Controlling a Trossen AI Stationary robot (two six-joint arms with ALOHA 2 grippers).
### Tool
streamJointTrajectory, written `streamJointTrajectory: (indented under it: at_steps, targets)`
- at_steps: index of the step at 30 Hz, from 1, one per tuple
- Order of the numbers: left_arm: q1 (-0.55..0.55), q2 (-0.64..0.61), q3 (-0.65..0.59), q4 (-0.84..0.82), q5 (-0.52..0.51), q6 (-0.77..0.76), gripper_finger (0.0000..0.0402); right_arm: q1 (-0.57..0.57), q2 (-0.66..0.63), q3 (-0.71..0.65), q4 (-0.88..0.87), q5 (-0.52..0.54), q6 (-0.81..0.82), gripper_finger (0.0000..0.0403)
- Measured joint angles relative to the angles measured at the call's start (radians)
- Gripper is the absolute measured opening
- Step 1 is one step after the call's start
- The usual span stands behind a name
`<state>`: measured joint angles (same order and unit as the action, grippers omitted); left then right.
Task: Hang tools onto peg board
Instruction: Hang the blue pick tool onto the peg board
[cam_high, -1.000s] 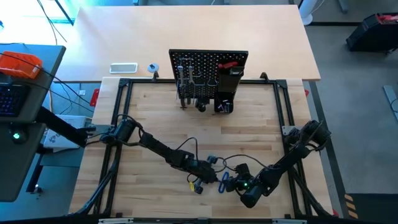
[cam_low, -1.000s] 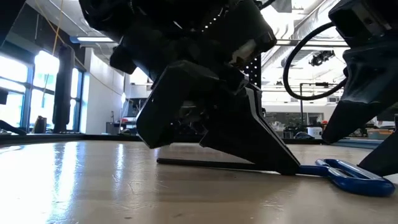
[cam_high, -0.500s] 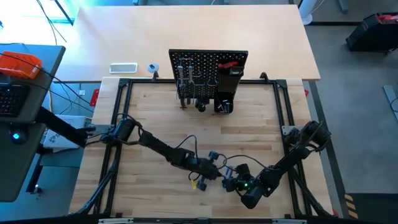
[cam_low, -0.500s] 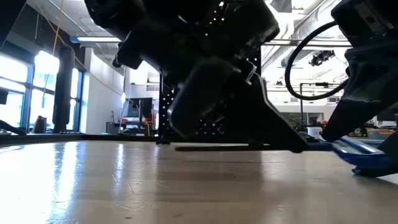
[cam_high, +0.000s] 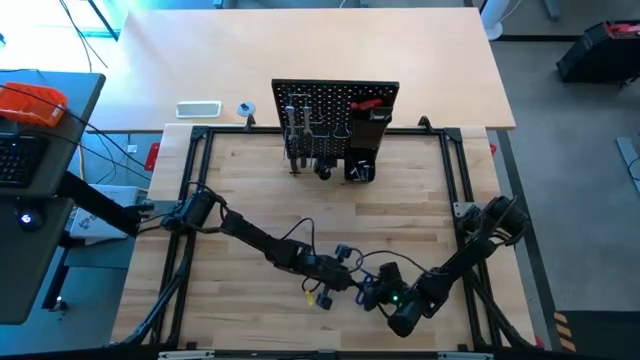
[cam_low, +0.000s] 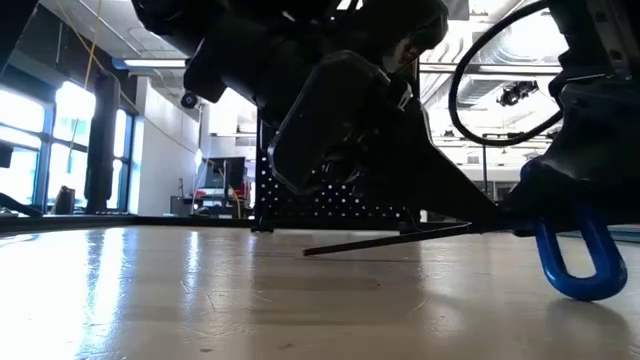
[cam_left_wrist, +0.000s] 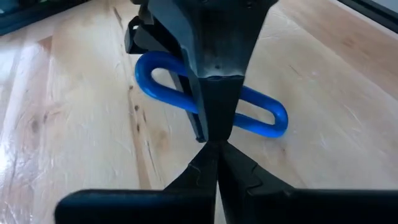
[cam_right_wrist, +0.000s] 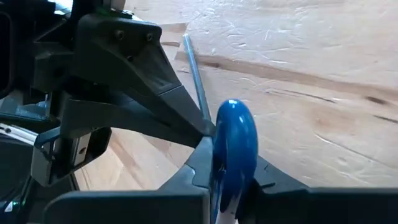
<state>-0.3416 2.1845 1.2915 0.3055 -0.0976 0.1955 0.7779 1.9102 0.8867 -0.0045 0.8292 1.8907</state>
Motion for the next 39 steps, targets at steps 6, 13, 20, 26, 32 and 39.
streamJointTrajectory:
  at_steps: [6,13,20,26,32,39]
  targets:
    - [0.001,-0.015,0.004,-0.047,0.007,-0.001,0.0001,0.009,0.000,0.000,0.005,0.001,-0.005,0.0026]
    - [0.001,-0.114,0.002,-0.222,0.002,0.017,0.0007,0.031,-0.001,0.000,0.027,0.027,-0.047,0.0011]
    - [0.003,-0.204,0.002,-0.332,0.000,0.025,0.0078,0.041,-0.018,0.000,0.050,-0.012,-0.160,0.0010]
    - [0.021,-0.215,0.002,-0.395,0.134,-0.022,0.0149,0.039,-0.025,0.043,0.048,-0.081,-0.377,0.0010]
    - [0.056,-0.211,0.002,-0.415,0.271,-0.127,0.0181,0.010,-0.037,0.142,-0.054,-0.124,-0.630,0.0010]
    - [0.067,-0.211,0.002,-0.419,0.438,-0.226,0.0174,-0.021,-0.039,0.343,-0.390,-0.167,-0.816,0.0010]
